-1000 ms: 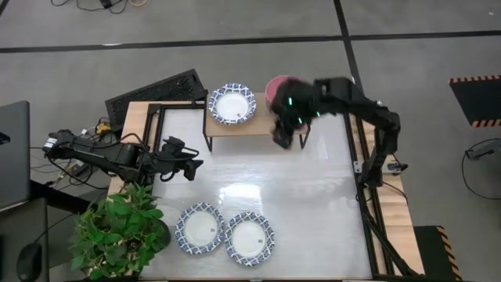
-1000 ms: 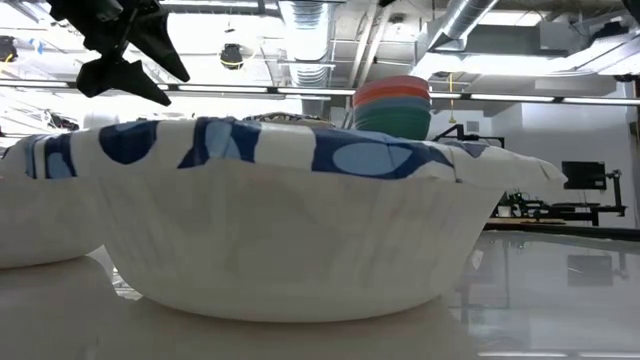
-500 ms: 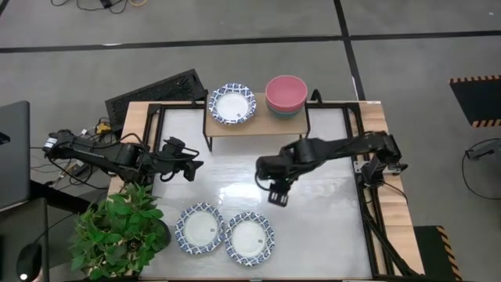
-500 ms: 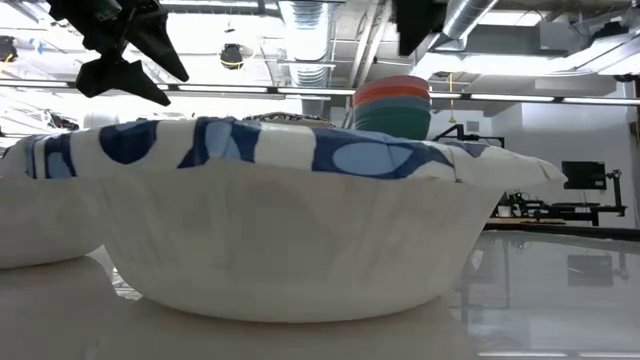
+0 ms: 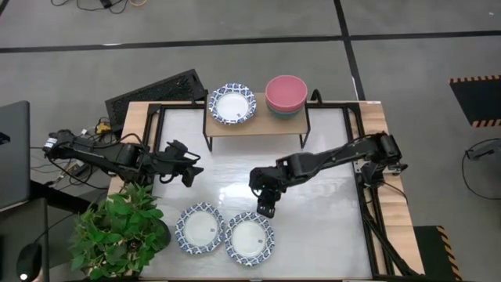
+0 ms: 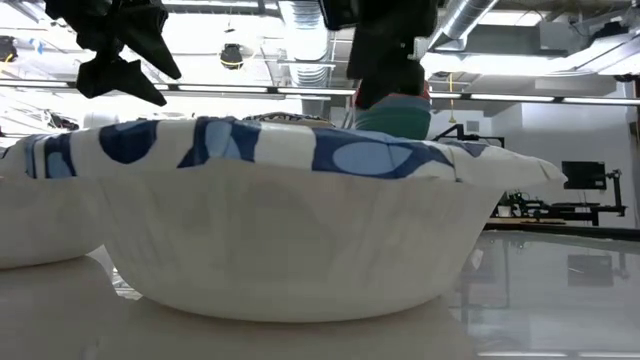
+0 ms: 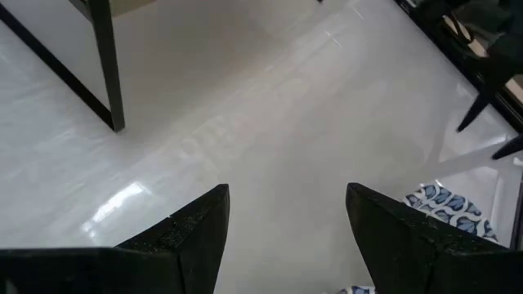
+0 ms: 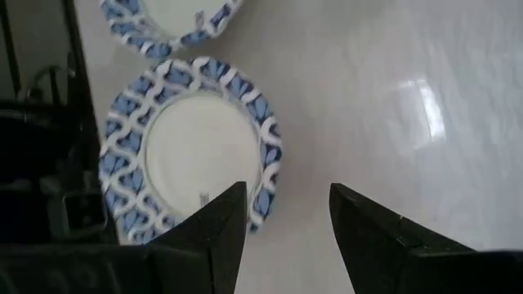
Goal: Place and stack bowls onto a shelf
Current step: Stack the blue patterned bowl on top of the blue patterned bowls on the shelf
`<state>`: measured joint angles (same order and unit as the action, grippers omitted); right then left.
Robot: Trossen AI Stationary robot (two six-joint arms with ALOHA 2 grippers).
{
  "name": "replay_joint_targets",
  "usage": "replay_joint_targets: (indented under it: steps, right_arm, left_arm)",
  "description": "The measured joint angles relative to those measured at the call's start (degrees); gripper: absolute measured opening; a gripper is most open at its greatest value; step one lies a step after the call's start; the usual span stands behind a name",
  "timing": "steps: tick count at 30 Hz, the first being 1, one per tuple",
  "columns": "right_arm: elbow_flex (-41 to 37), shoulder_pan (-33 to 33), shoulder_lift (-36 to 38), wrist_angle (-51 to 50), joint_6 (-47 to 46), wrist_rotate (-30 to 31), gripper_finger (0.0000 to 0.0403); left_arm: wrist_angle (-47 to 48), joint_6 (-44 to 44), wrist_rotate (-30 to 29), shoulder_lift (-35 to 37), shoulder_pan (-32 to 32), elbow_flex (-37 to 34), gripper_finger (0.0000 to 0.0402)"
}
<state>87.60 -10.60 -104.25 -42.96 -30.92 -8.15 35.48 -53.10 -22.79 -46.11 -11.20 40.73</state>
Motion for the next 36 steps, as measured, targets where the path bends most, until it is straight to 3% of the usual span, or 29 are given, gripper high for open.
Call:
replay_joint_targets:
  steps: [5, 17, 29, 34, 36]
  right_arm:
    - [-6.10, -1.70, -0.07, 7.13, -5.60, 2.50, 0.0200]
    - [-13.15, -7.91, -0.08, 10.61, -20.45, 7.21, 0.0200]
    - [-13.97, -13.12, -0.10, 12.48, -29.06, 11.15, 0.0200]
    - [-14.13, -13.62, -2.97, 13.72, -29.36, 10.97, 0.0200]
    - [-13.69, -13.70, -4.68, 18.45, -29.52, 9.48, 0.0200]
  left_arm:
    - [0.00, 2.09, 0.02, 0.00, -0.02, 0.00, 0.0234]
    - [0.07, 6.37, -0.02, 0.00, -0.02, 0.00, 0.0234]
    - [0.17, 6.91, -0.82, 0.00, -0.02, 0.00, 0.0234]
    - [0.27, 6.89, -0.99, 0.01, -0.02, 0.00, 0.0234]
    - [0.51, 6.89, -1.01, 0.00, -0.02, 0.00, 0.0234]
